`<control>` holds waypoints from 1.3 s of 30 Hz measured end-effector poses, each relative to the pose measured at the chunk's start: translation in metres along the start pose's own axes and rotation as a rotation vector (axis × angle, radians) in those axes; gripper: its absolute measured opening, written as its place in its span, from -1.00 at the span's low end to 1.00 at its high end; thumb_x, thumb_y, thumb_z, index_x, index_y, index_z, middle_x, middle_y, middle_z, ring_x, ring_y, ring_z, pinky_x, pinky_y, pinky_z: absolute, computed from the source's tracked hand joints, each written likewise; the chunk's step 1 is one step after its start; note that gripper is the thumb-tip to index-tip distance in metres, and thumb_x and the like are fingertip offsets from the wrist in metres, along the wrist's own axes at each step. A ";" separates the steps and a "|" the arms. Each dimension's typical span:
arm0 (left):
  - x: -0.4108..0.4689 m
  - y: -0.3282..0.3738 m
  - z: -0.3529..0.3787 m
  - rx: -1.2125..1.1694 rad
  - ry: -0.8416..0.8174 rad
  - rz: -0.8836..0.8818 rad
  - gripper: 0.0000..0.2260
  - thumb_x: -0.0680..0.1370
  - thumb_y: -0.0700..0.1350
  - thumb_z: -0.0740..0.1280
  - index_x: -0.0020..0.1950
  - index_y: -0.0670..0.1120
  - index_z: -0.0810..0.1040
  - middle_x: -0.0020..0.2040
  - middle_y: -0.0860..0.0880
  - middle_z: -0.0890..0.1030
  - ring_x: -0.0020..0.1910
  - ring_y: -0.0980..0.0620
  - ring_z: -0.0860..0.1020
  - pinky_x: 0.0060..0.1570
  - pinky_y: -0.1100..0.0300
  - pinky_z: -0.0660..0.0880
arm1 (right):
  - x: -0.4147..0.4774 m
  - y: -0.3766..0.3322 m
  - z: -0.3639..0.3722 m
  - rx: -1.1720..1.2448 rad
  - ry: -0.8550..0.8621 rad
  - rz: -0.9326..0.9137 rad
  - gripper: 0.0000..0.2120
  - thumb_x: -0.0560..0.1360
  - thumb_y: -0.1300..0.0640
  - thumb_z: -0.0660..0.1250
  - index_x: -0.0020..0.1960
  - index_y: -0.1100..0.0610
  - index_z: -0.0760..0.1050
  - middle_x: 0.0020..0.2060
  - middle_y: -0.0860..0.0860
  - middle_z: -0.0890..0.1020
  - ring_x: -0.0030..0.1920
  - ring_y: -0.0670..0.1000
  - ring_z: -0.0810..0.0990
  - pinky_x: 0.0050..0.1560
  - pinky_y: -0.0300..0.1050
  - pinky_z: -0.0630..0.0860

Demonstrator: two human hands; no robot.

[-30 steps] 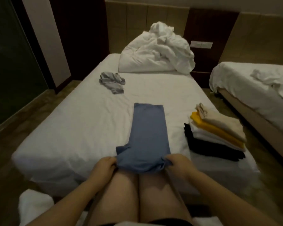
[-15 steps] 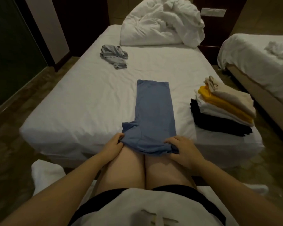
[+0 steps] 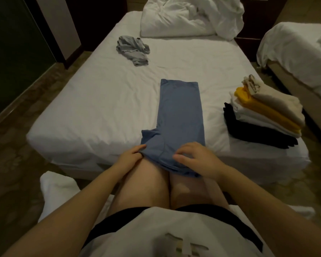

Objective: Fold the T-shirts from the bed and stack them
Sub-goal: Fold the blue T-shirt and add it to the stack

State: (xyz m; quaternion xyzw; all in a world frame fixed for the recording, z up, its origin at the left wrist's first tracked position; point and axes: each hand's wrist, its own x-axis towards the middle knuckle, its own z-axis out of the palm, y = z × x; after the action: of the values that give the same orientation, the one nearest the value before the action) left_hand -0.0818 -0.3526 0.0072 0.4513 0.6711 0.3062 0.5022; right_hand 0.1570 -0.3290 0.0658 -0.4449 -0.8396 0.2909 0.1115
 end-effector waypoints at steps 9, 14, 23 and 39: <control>0.000 0.056 0.011 -0.090 0.218 0.253 -0.53 0.46 -0.08 0.14 0.37 -0.11 0.38 0.25 -0.02 0.43 0.25 0.04 0.39 0.18 0.24 0.31 | 0.049 -0.029 0.071 -0.195 -0.140 0.161 -0.36 0.56 -0.23 0.07 0.48 0.15 0.13 0.42 0.09 0.32 0.32 0.10 0.37 0.32 -0.04 0.27; 0.016 0.053 0.038 0.920 -0.264 0.708 -0.55 0.51 0.06 0.05 0.37 0.05 0.41 0.47 0.04 0.27 0.38 0.00 0.33 0.32 0.17 0.25 | 0.022 -0.024 0.065 -0.433 -0.143 0.078 -0.48 0.60 -0.13 0.04 0.47 0.12 0.23 0.42 0.13 0.31 0.39 0.12 0.27 0.45 -0.01 0.05; 0.010 0.036 0.030 0.788 -0.230 0.664 -0.36 0.46 0.18 0.04 0.51 -0.03 0.09 0.49 -0.06 0.22 0.38 -0.09 0.32 0.35 0.14 0.20 | 0.024 -0.001 0.009 0.027 -0.024 0.266 -0.74 0.54 0.09 0.19 -0.08 0.23 0.58 -0.15 0.15 0.63 -0.11 0.12 0.56 -0.08 0.01 0.47; 0.013 0.036 0.009 1.150 -0.354 0.825 -0.50 0.33 0.04 0.11 0.16 -0.07 0.60 0.15 -0.04 0.62 0.13 0.00 0.56 0.23 0.27 0.24 | -0.047 0.053 0.020 0.203 -0.144 0.174 -0.26 0.21 -0.49 0.20 0.31 -0.44 -0.01 0.46 -0.29 0.03 0.46 -0.22 -0.03 0.46 -0.16 0.01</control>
State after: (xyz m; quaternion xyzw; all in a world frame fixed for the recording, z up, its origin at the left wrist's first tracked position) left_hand -0.0634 -0.3267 0.0300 0.9028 0.4097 -0.0082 0.1303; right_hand 0.2114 -0.3524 0.0217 -0.4802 -0.7700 0.4143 0.0699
